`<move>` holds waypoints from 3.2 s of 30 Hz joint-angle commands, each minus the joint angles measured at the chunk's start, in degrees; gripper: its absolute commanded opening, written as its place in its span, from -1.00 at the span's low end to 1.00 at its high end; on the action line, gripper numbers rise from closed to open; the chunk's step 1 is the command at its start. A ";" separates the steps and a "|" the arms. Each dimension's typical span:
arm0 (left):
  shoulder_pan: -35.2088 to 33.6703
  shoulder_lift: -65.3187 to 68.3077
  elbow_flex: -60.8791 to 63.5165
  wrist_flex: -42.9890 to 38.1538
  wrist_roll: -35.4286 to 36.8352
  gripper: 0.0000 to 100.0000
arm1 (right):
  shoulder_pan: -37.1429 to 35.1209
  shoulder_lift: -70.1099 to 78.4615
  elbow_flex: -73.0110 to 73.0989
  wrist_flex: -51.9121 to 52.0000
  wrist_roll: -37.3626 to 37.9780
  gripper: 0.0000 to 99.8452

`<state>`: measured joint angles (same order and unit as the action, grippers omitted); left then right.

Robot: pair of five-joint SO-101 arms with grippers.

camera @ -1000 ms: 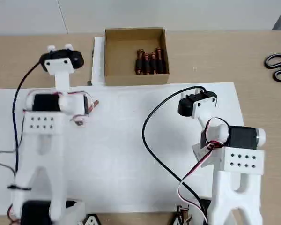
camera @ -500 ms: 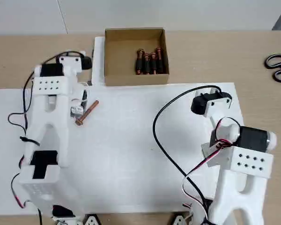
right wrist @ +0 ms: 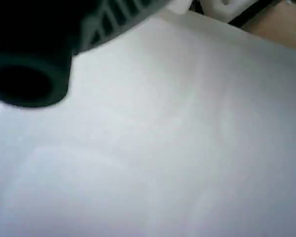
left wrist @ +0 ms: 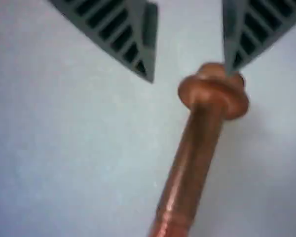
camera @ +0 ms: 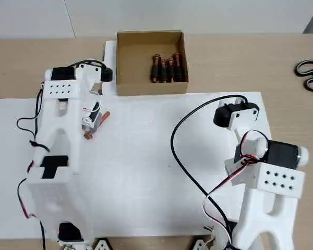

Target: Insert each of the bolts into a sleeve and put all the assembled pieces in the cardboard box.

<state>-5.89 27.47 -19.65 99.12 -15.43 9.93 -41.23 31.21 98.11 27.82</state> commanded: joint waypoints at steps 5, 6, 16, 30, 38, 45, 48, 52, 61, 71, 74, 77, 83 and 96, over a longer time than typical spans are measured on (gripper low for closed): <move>-0.35 7.30 -11.82 0.18 -4.84 -0.79 | 0.48 -1.36 -0.26 0.22 -0.44 -0.99; -0.35 8.97 -13.41 0.35 -5.10 -0.79 | 0.48 -1.36 -0.26 0.22 -0.44 -0.99; 0.00 17.41 -18.86 1.32 -4.75 -0.80 | 0.57 -1.36 -0.26 0.22 -0.44 -0.99; 1.67 13.80 -19.21 1.32 6.51 -0.99 | 0.48 -1.36 -0.26 0.22 -0.62 -0.99; 7.12 -2.11 -18.95 1.32 16.44 -0.99 | 0.48 -1.36 -0.26 0.22 -0.62 -0.99; 8.62 -5.19 -16.40 1.32 30.86 -0.99 | 0.48 -1.36 -0.26 0.22 -0.62 -0.99; 7.82 -5.36 -11.12 1.32 41.76 -0.99 | 0.48 -1.36 -0.26 0.22 -0.62 -0.99; 7.56 -5.63 -5.14 1.32 54.68 -0.99 | 0.48 -1.36 -0.26 0.22 -0.62 -0.99; 8.18 -5.63 -4.26 1.23 71.12 -0.99 | 0.48 -1.36 -0.26 0.22 -0.62 -0.99; 7.82 -5.01 -4.00 -3.52 101.71 -0.99 | 0.48 -1.36 -0.26 0.22 -0.62 -0.99; 7.91 -4.92 -3.91 -5.54 106.81 -0.99 | 0.48 -1.36 -0.26 0.22 -0.62 -0.99; 8.70 -3.96 -4.00 -5.98 106.90 -0.99 | 0.48 -1.36 -0.26 0.22 -0.62 -0.99; 8.88 -0.18 -4.26 -5.98 106.73 -0.98 | 0.57 -1.45 -0.26 0.22 -0.62 -0.99; 9.14 6.51 -4.35 -6.77 101.19 -0.47 | 0.57 -1.45 -0.26 0.22 -0.62 -0.99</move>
<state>2.99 34.33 -23.34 92.88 87.25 9.93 -41.23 31.21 98.11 27.82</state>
